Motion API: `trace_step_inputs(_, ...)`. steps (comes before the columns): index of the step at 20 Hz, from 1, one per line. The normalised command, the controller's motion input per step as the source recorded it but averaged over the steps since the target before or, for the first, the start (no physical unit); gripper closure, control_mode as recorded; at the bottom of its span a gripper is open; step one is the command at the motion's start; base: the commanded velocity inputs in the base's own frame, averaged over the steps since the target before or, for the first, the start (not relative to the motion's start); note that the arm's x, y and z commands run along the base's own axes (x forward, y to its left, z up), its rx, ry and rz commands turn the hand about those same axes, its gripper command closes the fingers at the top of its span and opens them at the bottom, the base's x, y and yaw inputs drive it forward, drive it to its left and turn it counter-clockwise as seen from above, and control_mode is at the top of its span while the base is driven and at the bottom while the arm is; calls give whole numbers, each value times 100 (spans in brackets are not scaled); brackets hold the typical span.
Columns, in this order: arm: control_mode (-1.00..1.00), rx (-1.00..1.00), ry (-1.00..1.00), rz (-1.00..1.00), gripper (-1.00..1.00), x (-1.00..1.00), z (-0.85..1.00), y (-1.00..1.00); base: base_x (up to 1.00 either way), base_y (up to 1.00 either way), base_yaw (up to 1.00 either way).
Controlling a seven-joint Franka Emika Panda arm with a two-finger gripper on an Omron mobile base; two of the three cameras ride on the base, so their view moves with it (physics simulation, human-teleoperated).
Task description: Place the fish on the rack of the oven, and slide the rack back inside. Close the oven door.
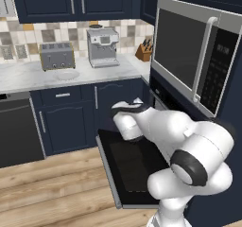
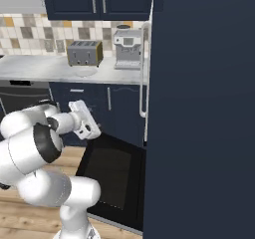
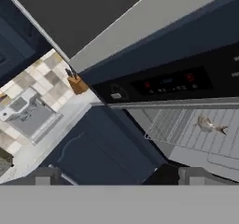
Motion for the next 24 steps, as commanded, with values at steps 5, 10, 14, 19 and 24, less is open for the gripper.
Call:
trace_step_inputs(5, -100, -25, 0, 12, -100, -22, 100, 2, 0, 0, 0)
trace_step_inputs(10, -100, -26, 4, 19, -100, -20, 100, 10, 0, 0, 0)
trace_step_inputs(14, -100, -28, 14, 24, -100, -5, 98, 22, 0, 0, 0)
trace_step_inputs(19, -100, -33, 25, 22, -100, 0, 63, 47, 0, 0, 0)
trace_step_inputs(24, -100, -46, 11, 15, -100, 0, 18, 84, 0, 0, 0)
